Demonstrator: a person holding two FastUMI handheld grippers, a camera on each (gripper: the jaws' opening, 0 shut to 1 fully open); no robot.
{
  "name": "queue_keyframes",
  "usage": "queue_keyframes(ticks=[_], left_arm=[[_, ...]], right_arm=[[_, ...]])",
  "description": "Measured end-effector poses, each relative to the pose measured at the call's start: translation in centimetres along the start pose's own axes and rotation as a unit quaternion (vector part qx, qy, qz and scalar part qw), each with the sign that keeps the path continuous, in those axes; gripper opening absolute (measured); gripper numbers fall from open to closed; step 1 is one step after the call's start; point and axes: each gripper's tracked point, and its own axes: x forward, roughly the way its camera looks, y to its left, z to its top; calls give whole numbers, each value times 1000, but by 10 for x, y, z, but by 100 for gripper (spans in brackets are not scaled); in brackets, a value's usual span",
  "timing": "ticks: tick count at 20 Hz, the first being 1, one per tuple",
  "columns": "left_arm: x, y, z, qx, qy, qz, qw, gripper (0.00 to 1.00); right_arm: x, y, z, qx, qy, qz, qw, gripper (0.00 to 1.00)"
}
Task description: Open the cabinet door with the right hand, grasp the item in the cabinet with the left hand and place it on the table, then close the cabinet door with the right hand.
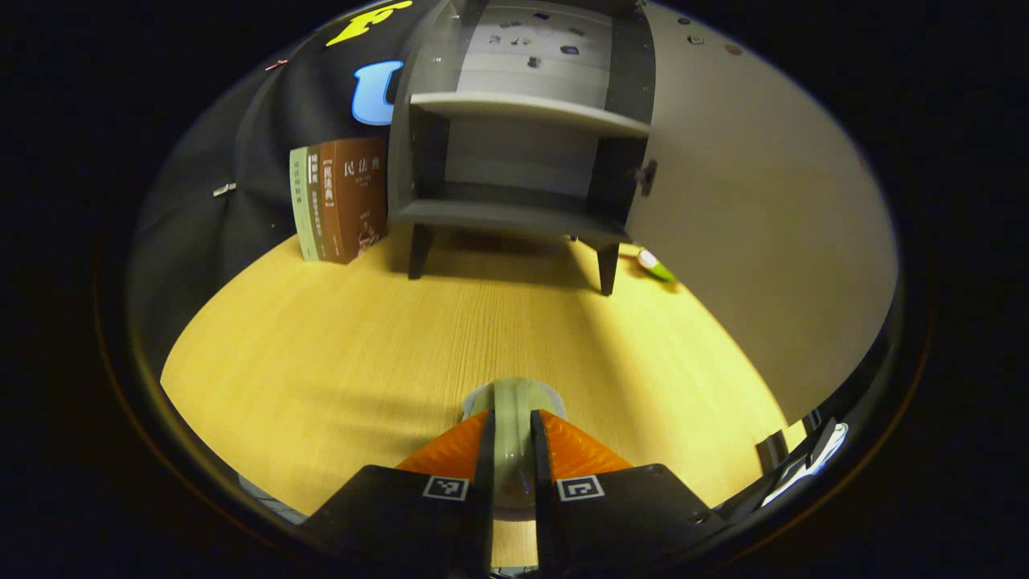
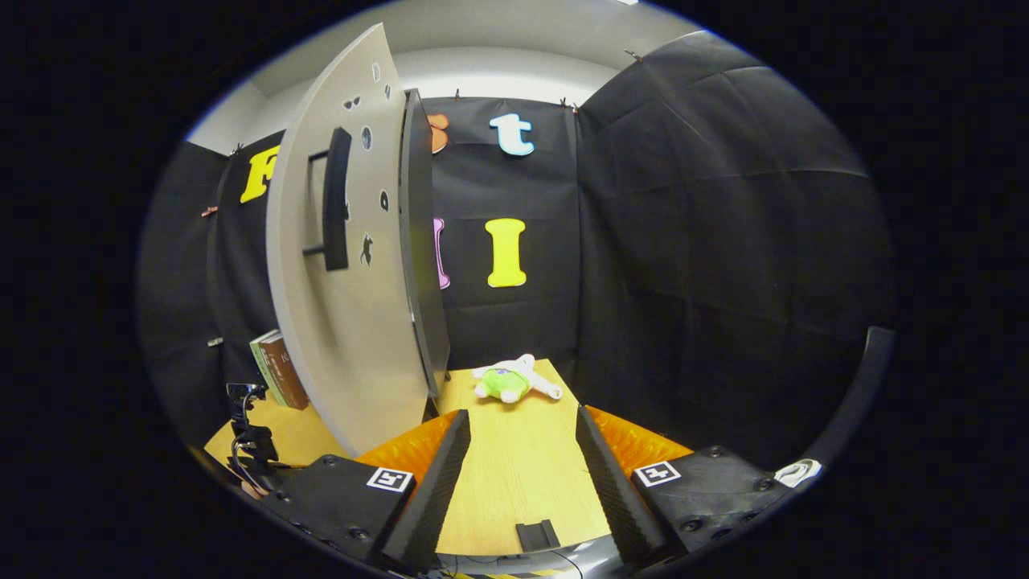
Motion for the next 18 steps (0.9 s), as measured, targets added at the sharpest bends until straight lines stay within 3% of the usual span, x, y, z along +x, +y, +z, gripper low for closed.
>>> queue_keyframes(ticks=[4,7,8,10,13,14,15,18], left_arm=[[8,0,-13,4,-13,24,1000,25],[6,-4,-8,20,-33,31,999,31],[7,-6,-6,28,-37,33,998,39],[-2,-8,7,38,-57,30,997,46],[-37,-7,46,53,-112,44,991,74],[-53,-7,61,53,-128,47,989,77],[-69,-8,75,56,-141,46,987,86],[-126,-4,134,75,-199,60,975,93]], right_arm=[[16,-10,-5,-2,11,20,1000,84],[21,-13,-5,-14,16,35,999,84],[22,-13,-6,-14,19,41,999,84],[22,-8,0,-7,21,55,998,84],[17,14,19,-6,8,93,996,84],[15,23,26,-11,4,108,994,84],[11,33,32,-13,2,126,992,84],[-5,67,59,-7,-10,180,984,84]])
